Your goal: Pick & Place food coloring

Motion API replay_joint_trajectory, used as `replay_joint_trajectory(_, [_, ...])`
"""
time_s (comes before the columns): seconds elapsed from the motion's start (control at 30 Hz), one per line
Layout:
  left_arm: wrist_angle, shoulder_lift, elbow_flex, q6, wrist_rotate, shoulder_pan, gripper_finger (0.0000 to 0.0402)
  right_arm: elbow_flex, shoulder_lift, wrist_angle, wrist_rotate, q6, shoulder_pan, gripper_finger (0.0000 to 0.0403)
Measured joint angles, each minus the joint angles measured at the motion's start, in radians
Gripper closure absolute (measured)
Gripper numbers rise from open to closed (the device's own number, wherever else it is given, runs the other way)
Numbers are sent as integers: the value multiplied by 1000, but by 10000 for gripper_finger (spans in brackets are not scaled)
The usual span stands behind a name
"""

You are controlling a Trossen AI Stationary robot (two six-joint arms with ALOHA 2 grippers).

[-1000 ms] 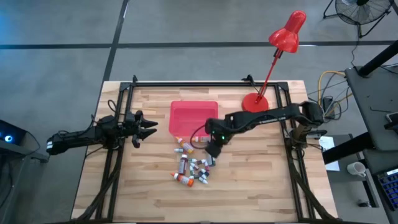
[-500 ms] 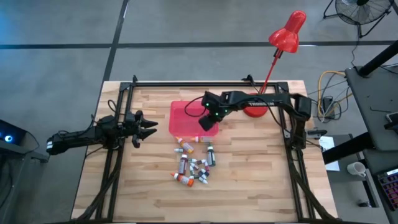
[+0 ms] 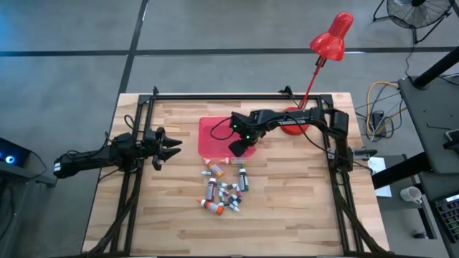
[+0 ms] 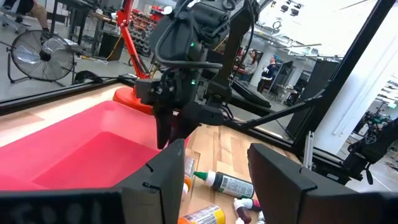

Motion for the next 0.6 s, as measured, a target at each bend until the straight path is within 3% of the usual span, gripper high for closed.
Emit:
replay_joint_trajectory(0.33, [0, 0, 0, 0, 0, 0, 252, 0, -172, 158, 232, -227, 53, 228])
replay_joint_trajectory(0.5, [6, 0, 0, -16, 0, 0, 252, 2, -226, 247, 261, -282, 84, 232])
replay_joint_trajectory(0.6, [80, 0, 0, -313, 1, -1, 252, 2, -236, 247, 255, -259, 85, 232])
